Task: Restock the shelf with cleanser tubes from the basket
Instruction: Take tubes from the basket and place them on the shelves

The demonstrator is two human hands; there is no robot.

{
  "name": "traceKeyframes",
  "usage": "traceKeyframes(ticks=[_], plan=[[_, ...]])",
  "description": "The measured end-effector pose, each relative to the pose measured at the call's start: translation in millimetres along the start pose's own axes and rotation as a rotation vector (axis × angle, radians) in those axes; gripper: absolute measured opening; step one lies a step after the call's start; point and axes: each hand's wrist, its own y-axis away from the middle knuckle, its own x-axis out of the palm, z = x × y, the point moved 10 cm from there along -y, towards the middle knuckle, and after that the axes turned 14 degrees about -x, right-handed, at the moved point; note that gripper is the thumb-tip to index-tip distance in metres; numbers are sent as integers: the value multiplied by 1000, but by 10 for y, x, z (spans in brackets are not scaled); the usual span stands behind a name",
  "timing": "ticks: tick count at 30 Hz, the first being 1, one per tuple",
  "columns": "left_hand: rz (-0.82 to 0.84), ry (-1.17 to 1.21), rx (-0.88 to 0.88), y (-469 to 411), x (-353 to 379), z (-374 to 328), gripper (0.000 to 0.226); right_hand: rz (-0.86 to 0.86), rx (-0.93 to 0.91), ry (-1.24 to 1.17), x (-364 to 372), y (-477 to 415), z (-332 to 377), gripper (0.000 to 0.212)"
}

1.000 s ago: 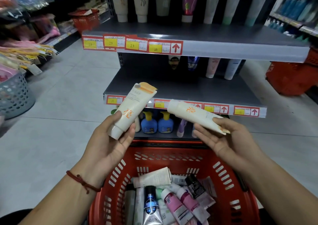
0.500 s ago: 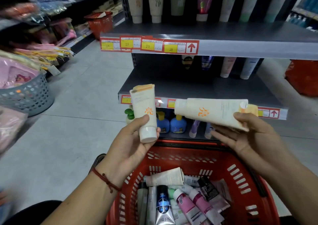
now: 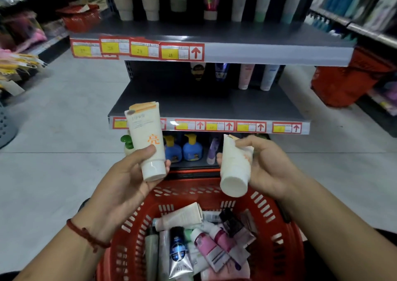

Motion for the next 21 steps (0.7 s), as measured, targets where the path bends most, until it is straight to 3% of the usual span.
traceKeyframes(ticks=[2, 8, 16, 21], plan=[[1, -51, 24, 19, 25, -26, 55, 30, -29, -6, 49, -14, 45, 43], [62, -270, 161, 112, 154, -266, 61, 131, -130, 98, 244, 38, 206, 43], [-4, -412, 376, 360, 632, -867, 33, 127, -337, 260, 723, -35, 708, 44], [-48, -361, 464, 374, 860, -1278, 26, 112, -501, 310, 1145, -161, 1075, 42]])
